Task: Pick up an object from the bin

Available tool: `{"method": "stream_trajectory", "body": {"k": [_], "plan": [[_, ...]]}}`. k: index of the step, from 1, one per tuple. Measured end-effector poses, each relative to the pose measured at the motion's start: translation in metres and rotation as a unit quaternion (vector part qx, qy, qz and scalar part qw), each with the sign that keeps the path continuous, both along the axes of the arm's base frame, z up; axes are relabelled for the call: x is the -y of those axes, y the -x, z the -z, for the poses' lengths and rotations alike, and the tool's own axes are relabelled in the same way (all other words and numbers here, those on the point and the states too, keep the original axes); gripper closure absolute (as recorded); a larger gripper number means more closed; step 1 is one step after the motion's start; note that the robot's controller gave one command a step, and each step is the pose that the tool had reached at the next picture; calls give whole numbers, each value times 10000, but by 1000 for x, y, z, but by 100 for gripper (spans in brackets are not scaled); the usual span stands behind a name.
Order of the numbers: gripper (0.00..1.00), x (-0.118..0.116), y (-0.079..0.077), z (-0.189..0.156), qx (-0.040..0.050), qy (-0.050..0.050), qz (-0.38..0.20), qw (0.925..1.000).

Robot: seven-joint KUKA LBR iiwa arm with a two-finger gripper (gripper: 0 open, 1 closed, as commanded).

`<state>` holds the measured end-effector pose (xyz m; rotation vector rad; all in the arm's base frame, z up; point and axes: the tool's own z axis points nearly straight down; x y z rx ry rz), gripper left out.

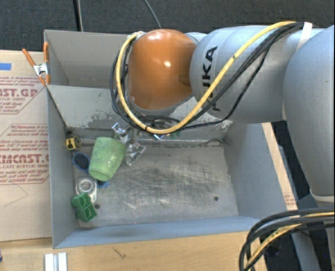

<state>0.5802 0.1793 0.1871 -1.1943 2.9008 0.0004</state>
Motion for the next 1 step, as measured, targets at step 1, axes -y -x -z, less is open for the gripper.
{"method": "stream_trajectory", "body": {"k": [1], "plan": [[100,-16,-7,-115,40,-12,-364,9993]]}}
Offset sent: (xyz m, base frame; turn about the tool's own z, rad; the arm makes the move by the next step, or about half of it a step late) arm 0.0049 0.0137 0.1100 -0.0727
